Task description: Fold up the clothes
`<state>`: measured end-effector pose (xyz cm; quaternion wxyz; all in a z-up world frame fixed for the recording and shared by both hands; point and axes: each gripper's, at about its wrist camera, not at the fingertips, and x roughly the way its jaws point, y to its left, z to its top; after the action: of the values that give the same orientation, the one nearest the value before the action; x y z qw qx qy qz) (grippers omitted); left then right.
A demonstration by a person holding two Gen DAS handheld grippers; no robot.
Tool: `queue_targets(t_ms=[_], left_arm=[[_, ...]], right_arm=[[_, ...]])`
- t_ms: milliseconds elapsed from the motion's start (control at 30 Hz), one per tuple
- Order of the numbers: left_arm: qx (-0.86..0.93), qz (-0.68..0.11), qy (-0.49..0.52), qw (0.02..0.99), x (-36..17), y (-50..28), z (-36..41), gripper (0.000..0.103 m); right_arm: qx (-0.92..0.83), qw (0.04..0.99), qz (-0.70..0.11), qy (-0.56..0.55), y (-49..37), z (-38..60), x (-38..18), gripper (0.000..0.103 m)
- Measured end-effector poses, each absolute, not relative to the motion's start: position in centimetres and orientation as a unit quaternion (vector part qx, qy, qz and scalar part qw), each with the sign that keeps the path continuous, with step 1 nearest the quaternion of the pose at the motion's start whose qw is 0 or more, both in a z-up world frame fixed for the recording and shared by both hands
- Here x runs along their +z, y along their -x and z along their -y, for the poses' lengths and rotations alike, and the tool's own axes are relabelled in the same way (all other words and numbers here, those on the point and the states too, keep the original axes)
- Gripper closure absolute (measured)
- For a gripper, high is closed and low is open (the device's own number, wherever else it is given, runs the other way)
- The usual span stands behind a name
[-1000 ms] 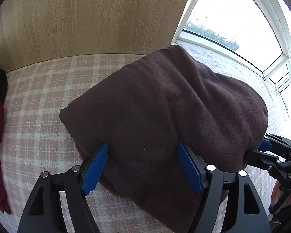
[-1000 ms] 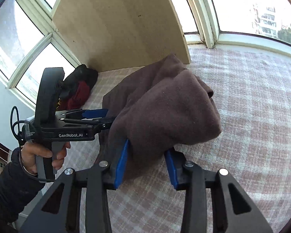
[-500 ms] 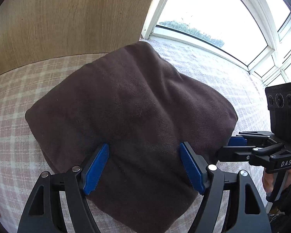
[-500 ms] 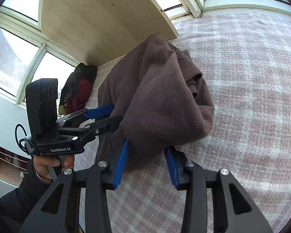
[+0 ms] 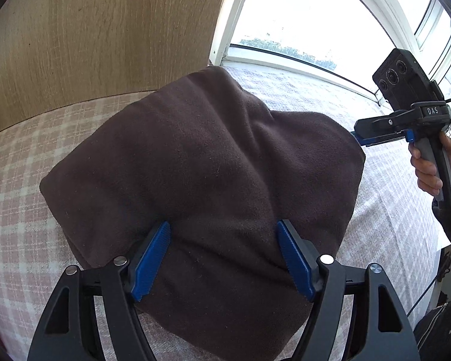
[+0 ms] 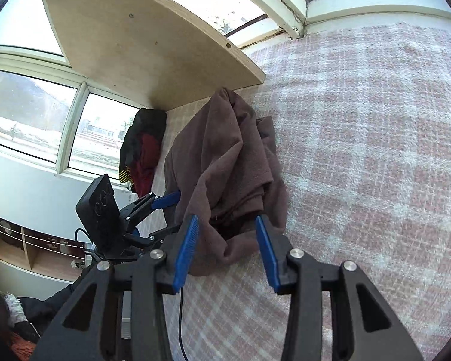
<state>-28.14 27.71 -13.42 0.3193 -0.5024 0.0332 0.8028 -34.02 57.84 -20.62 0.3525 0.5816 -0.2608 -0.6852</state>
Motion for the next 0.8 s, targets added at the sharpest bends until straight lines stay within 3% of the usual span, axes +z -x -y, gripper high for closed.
queue_targets(t_ms=[67, 200, 333, 467, 633, 800], left_arm=[[0.802, -0.032, 0.503, 0.319, -13.4, 28.2, -27.8, 0.031], [0.797, -0.028, 0.516, 0.313, -12.9, 28.8, -28.1, 0.032], [0.798, 0.002, 0.510, 0.321, -9.8, 29.2, -28.8, 0.042], [0.804, -0.062, 0.483, 0.343, -7.2, 28.7, -33.1, 0.040], [0.769, -0.163, 0.512, 0.346, -9.6, 28.2, -37.1, 0.041], [0.753, -0.170, 0.531, 0.349, -11.2, 28.8, -37.3, 0.042]], right_arm=[[-0.674, 0.353, 0.275, -0.588, 35.3, -58.3, -21.0, 0.046], [-0.651, 0.355, 0.303, -0.599, 37.9, -59.3, -21.7, 0.045], [-0.635, 0.353, 0.304, -0.616, 38.8, -58.5, -23.1, 0.045], [-0.625, 0.356, 0.303, -0.625, 38.6, -57.9, -23.9, 0.045], [-0.651, 0.342, 0.251, -0.630, 38.8, -56.1, -23.1, 0.045], [-0.662, 0.338, 0.188, -0.642, 39.0, -53.1, -22.5, 0.045]])
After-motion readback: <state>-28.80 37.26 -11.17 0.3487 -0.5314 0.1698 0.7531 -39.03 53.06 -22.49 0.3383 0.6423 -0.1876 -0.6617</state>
